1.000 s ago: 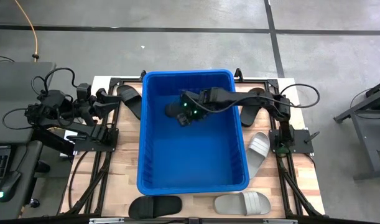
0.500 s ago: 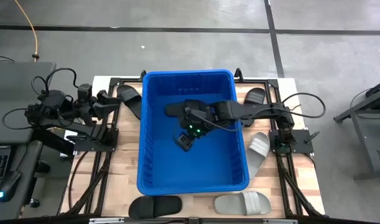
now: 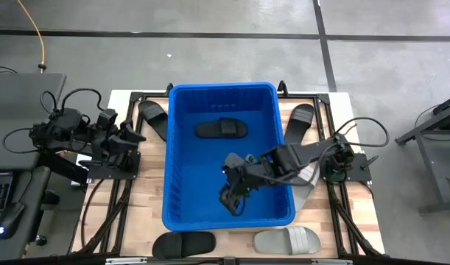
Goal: Pick and place slides into bin
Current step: Put the black slide into the blue bin
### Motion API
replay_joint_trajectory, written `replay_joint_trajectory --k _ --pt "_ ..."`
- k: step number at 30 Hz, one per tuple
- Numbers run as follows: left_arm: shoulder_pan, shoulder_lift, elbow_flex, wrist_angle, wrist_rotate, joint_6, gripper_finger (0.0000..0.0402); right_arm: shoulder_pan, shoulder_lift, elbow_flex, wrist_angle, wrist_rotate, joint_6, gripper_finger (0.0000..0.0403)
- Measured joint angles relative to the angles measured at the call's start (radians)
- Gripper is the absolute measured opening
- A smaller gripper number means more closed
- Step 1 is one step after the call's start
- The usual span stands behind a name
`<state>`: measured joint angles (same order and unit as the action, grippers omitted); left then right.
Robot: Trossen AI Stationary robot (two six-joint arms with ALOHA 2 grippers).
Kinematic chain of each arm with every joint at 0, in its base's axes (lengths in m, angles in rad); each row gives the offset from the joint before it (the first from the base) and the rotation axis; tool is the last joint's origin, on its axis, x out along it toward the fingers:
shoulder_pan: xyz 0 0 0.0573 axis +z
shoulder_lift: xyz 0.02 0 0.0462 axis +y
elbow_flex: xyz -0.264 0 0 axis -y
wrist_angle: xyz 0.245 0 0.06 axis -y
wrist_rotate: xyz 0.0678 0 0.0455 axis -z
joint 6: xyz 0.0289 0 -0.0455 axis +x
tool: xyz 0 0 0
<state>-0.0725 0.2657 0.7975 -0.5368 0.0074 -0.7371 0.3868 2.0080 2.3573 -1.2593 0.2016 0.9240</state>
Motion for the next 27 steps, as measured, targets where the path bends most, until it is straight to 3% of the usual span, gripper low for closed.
replay_joint_trajectory --k 3,6,10,15,19,22,27 --pt "0.0 0.007 0.0 -0.023 0.107 -0.042 0.0237 0.022 0.001 0.0 -0.089 0.039 0.07 0.0232" --pt "0.0 0.042 0.0 0.056 0.207 -0.175 0.0237 0.041 0.001 -0.009 -0.165 0.143 0.167 0.0232" --pt "-0.001 0.098 0.021 0.259 0.243 -0.267 0.0237 0.051 0.001 -0.017 -0.227 0.176 0.205 0.0236" --pt "-0.001 0.258 0.13 0.277 0.282 -0.258 0.0237 0.064 0.001 -0.014 -0.231 0.187 0.175 0.0236" --pt "-0.075 0.434 0.241 0.429 0.297 -0.182 0.0237 0.091 -0.007 -0.003 -0.227 0.29 0.13 0.0236" --pt "-0.172 0.554 0.348 0.442 0.218 -0.031 0.0237 0.142 -0.013 -0.003 -0.208 0.416 0.182 0.0236" --pt "-0.258 0.762 0.533 0.417 0.136 0.164 0.0237 0.291 -0.051 -0.003 0.016 0.574 0.129 0.0236"
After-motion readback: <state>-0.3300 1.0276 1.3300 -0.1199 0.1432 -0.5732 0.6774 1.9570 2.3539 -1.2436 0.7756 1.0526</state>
